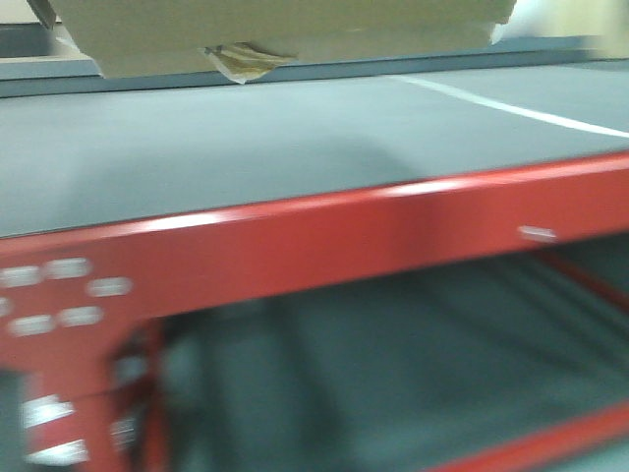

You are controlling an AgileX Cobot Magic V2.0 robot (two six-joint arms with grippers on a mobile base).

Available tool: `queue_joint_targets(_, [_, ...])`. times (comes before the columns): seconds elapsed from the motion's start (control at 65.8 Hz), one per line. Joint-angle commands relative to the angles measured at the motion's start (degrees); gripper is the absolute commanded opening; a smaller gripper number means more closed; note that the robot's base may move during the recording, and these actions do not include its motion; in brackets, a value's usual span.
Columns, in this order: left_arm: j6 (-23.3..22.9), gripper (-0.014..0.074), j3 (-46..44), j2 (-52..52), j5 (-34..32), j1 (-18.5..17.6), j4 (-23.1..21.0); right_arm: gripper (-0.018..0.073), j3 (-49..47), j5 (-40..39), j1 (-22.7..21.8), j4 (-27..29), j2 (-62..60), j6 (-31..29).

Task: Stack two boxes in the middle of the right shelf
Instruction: 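Hold the boxes with both grippers while driving to the steel shelf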

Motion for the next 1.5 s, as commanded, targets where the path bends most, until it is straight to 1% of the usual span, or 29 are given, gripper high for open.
queue_joint_targets(0.0, [0.15,-0.0111,-0.35,0.25,-1.19,-0.29,0.29,-0.0153,-0.6,-7.29,0.33,0.19,-1.26,0.47])
queue_joint_targets(1.488, [0.15,-0.0111,-0.35,0.25,-1.19,-0.29,0.29,-0.0153,-0.6,-7.29,0.33,0.19,-1.26,0.47])
